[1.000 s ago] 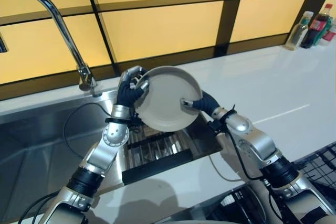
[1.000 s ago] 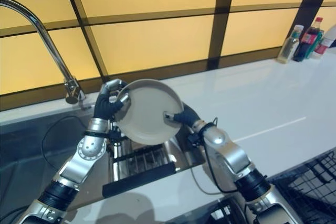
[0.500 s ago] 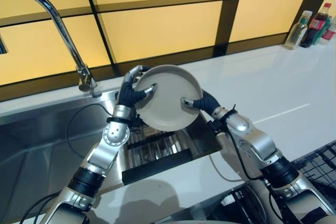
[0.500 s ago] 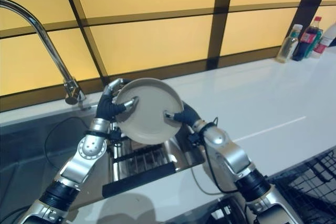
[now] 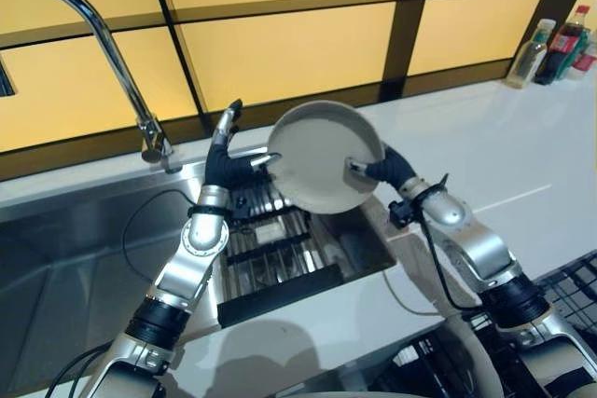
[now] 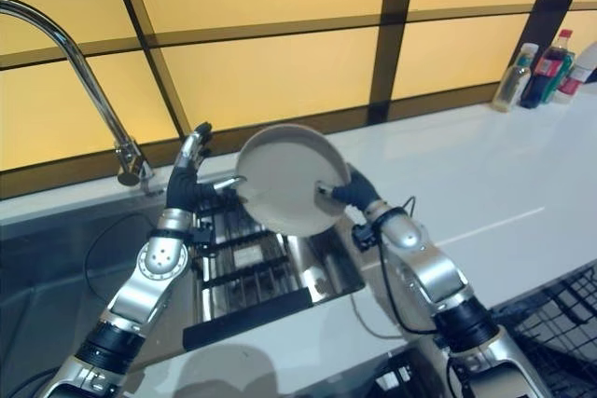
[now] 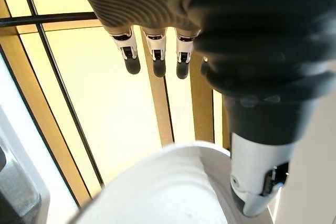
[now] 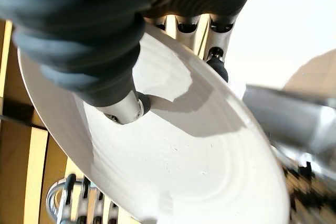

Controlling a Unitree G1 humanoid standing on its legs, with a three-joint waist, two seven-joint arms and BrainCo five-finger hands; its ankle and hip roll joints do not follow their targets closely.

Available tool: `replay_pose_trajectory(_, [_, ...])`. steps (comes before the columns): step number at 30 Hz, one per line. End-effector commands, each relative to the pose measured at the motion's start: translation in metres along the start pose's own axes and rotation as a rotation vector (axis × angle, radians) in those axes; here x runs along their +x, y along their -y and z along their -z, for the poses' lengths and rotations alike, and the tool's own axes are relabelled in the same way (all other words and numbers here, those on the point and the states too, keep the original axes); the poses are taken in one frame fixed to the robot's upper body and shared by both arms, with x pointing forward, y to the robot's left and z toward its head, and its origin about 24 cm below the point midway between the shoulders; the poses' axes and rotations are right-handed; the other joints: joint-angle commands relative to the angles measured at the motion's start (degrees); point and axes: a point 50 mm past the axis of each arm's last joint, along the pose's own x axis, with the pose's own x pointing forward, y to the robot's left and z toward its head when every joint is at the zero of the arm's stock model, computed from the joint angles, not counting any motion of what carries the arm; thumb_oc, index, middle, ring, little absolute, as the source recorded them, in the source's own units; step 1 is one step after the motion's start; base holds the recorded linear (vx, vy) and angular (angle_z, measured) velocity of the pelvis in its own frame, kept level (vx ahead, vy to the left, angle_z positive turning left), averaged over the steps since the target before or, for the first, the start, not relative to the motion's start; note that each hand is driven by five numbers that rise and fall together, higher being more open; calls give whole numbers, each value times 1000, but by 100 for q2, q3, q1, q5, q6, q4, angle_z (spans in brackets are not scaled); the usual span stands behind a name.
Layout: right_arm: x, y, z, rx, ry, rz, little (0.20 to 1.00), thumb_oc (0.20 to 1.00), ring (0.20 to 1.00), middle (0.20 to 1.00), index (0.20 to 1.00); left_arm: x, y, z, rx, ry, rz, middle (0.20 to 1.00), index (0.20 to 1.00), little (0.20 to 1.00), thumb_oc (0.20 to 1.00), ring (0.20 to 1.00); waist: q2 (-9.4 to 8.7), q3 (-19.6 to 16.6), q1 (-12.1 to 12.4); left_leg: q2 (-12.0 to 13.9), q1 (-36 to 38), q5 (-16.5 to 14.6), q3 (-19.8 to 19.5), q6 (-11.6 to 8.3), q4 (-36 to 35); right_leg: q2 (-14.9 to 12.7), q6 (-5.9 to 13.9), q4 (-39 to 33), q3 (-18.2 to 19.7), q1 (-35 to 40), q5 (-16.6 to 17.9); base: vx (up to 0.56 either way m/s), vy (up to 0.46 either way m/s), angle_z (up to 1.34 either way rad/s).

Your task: Pick up plates and place into dishwasher.

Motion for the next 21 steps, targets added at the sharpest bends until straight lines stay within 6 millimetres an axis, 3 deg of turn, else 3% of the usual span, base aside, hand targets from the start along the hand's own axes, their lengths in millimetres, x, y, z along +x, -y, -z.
replay_pose_trajectory(1, [4, 26, -53, -112, 257, 150, 200, 200, 200, 200, 200, 13, -13, -11, -12, 60, -43, 1000, 1000, 1000, 1000, 1000, -396, -284, -34, -217, 119, -982, 253, 202, 386, -264, 518, -115, 169, -355, 174, -25, 5, -10])
replay_pose_trajectory(5, [-11, 60, -59, -202, 284, 390, 200, 200, 200, 200, 200, 12, -24, -10, -18, 46, -79, 1000, 1000, 1000, 1000, 1000, -362, -270, -180, -198, 147, -973, 359, 209, 314, -241, 545, -134, 261, -440, 235, -25, 6, -13])
replay_pose_trajectory(8, [-33, 81, -56, -236, 299, 526, 200, 200, 200, 200, 200, 7, -36, -7, -10, 30, -103, 1000, 1000, 1000, 1000, 1000, -323, -274, -305, -189, 168, -980, 456, 233, 271, -226, 573, -141, 371, -527, 282, -6, -3, -15])
replay_pose_trajectory(14, [-84, 112, -30, -281, 237, 731, 200, 200, 200, 200, 200, -5, -72, 1, 23, -10, -236, 1000, 1000, 1000, 1000, 1000, -267, -295, -580, -184, 207, -1005, 685, 285, 230, -198, 626, -141, 583, -688, 359, 15, -26, -15])
replay_pose_trajectory(21, [-124, 136, -1, -362, 59, 841, 200, 200, 200, 200, 200, -20, -107, 10, 88, -63, -335, 1000, 1000, 1000, 1000, 1000, -226, -286, -832, -221, 231, -1058, 833, 363, 242, -125, 645, -132, 845, -859, 452, 48, -57, -27])
